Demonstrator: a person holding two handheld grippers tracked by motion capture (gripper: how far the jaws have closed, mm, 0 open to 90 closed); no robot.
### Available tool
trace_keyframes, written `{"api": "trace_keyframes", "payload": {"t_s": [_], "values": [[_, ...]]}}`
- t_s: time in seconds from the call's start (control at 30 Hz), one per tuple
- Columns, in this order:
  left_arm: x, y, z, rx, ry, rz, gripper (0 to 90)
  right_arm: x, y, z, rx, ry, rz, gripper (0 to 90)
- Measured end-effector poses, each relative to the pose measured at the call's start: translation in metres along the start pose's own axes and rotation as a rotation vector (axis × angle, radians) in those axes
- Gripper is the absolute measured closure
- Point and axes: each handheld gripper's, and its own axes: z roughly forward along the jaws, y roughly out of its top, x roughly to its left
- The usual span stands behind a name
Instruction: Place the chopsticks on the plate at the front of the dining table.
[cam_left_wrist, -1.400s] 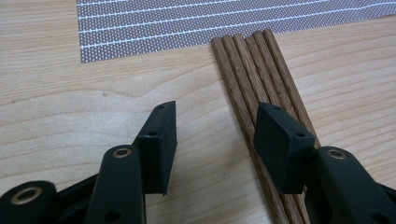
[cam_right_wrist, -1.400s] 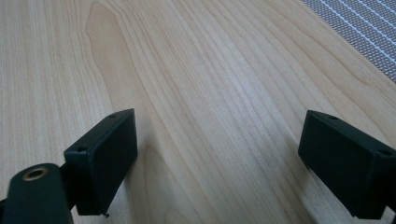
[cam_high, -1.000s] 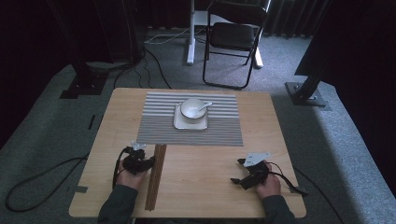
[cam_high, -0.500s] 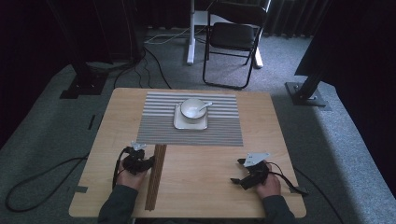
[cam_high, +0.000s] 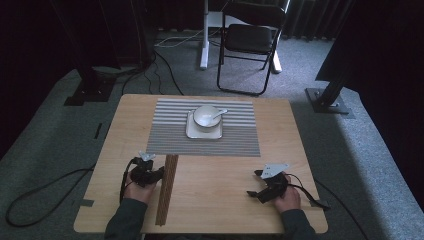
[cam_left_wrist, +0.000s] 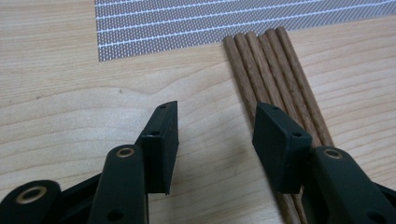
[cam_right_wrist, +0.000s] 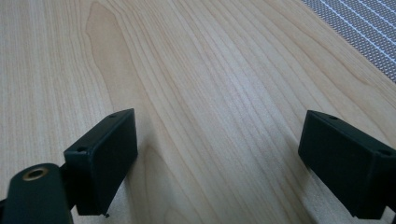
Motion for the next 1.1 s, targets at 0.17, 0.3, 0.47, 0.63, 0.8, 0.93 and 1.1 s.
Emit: {"api": "trace_keyframes", "payload": {"t_s": [0.17,0.3,0.47,0.63,0.8,0.93,1.1], "values": [[-0.003,0.0,0.0,0.003,-0.022,0.009,50.3,0.0,0.0,0.0,0.0,0.0,0.001,11.1],[-0.005,0.0,0.001,0.013,-0.025,0.016,50.6,0.0,0.0,0.0,0.0,0.0,0.001,11.1],[-0.007,-0.001,0.0,0.026,-0.021,0.022,51.0,0.0,0.0,0.0,0.0,0.0,0.001,11.1],[-0.007,-0.001,-0.001,0.032,-0.02,0.011,51.6,0.0,0.0,0.0,0.0,0.0,0.001,11.1],[-0.008,-0.002,-0.001,0.035,-0.017,0.015,51.7,0.0,0.0,0.0,0.0,0.0,0.001,11.1],[-0.009,-0.003,-0.002,0.041,-0.015,0.025,51.9,0.0,0.0,0.0,0.0,0.0,0.0,11.1],[-0.011,-0.004,-0.003,0.047,-0.009,0.029,51.9,0.0,0.0,0.0,0.0,0.0,0.001,11.1]]}}
